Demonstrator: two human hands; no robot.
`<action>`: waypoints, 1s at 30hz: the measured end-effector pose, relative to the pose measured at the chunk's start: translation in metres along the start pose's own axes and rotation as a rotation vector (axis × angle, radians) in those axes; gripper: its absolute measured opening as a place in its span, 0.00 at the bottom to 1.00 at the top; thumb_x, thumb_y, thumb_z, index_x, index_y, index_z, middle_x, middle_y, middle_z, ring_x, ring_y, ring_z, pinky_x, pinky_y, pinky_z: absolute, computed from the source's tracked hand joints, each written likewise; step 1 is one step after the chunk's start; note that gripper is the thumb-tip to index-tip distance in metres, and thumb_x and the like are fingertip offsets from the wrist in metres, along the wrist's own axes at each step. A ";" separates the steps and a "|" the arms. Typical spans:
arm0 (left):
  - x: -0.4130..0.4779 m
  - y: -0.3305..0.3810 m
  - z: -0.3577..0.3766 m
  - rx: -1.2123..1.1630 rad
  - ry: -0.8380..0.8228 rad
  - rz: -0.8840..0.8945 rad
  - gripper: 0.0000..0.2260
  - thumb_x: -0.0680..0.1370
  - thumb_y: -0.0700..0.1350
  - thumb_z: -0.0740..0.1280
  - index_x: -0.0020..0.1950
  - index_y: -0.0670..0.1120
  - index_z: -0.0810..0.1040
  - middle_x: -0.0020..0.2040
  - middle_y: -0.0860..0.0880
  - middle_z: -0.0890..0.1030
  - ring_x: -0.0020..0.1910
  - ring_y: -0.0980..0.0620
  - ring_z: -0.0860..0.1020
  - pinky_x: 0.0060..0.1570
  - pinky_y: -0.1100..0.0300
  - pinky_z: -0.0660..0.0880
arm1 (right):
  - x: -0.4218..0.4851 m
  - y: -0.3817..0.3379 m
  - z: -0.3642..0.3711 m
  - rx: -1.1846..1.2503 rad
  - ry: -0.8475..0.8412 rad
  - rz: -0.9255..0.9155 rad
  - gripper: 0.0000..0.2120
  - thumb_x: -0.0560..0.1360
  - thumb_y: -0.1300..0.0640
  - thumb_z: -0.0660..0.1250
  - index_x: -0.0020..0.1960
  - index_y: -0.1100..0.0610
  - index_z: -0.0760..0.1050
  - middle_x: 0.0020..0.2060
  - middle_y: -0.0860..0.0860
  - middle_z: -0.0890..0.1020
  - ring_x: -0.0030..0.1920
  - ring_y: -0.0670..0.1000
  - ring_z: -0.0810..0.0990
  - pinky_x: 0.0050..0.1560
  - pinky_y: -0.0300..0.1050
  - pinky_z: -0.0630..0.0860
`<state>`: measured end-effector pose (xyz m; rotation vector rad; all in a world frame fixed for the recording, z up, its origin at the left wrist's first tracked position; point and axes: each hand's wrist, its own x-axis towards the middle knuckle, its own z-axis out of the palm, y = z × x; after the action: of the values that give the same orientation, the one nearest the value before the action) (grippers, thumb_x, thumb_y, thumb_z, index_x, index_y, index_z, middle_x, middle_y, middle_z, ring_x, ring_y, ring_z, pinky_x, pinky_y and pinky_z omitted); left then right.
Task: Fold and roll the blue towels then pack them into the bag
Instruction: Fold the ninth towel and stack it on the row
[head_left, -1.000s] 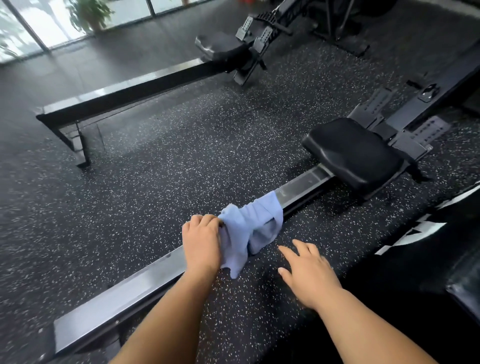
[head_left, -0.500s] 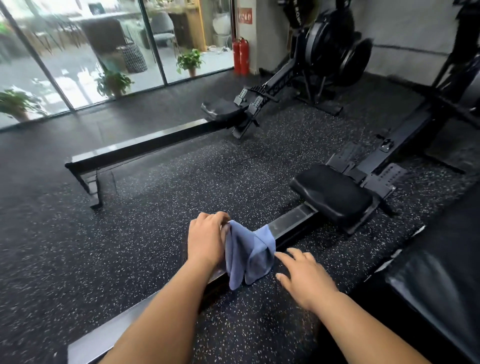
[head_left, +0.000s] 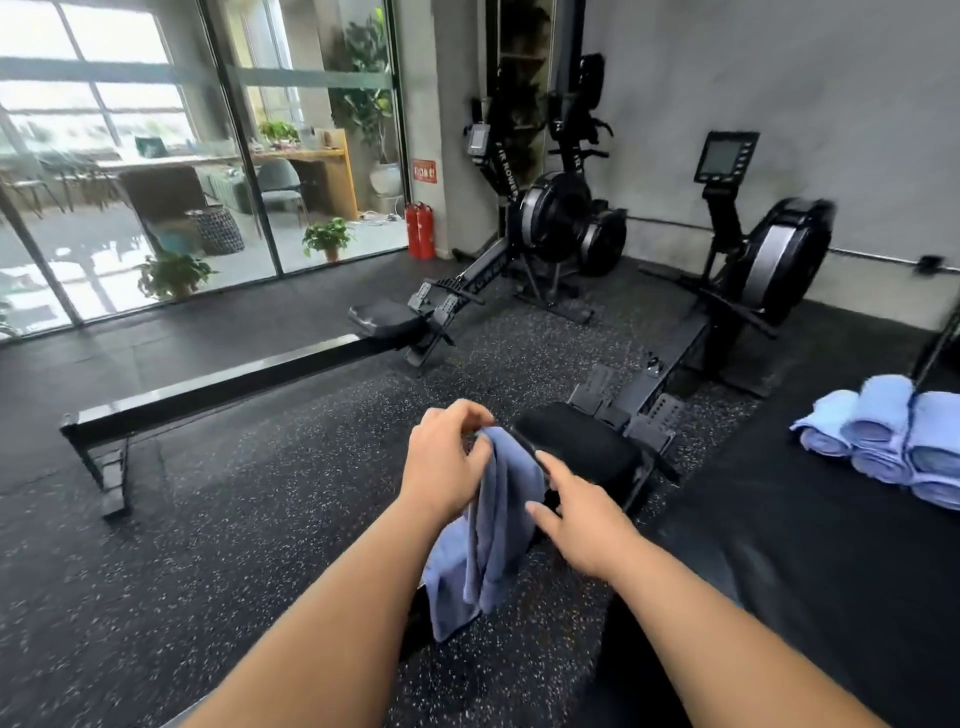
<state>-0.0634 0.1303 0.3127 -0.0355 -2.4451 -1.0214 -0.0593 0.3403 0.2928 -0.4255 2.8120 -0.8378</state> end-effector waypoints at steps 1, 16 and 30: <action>0.001 0.012 0.003 -0.031 -0.010 0.018 0.11 0.76 0.44 0.70 0.53 0.61 0.78 0.48 0.59 0.81 0.53 0.59 0.76 0.56 0.61 0.71 | -0.003 0.003 -0.007 0.047 0.026 0.021 0.35 0.81 0.40 0.65 0.83 0.39 0.52 0.72 0.49 0.76 0.67 0.56 0.78 0.65 0.54 0.76; 0.018 0.204 0.082 -0.239 -0.193 0.233 0.11 0.77 0.38 0.69 0.51 0.55 0.82 0.47 0.57 0.84 0.48 0.61 0.79 0.51 0.67 0.72 | -0.103 0.090 -0.152 0.188 0.597 0.160 0.08 0.79 0.57 0.69 0.50 0.44 0.84 0.38 0.43 0.84 0.42 0.47 0.81 0.41 0.41 0.71; -0.030 0.375 0.162 -0.318 -0.121 0.575 0.09 0.78 0.42 0.67 0.53 0.56 0.80 0.48 0.56 0.82 0.53 0.50 0.75 0.53 0.53 0.73 | -0.249 0.164 -0.270 0.009 1.039 0.261 0.09 0.81 0.55 0.65 0.57 0.47 0.82 0.48 0.43 0.85 0.49 0.47 0.81 0.51 0.43 0.74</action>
<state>-0.0291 0.5147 0.4503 -0.8720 -2.1389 -1.1355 0.0725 0.6878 0.4460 0.5559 3.6143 -1.2664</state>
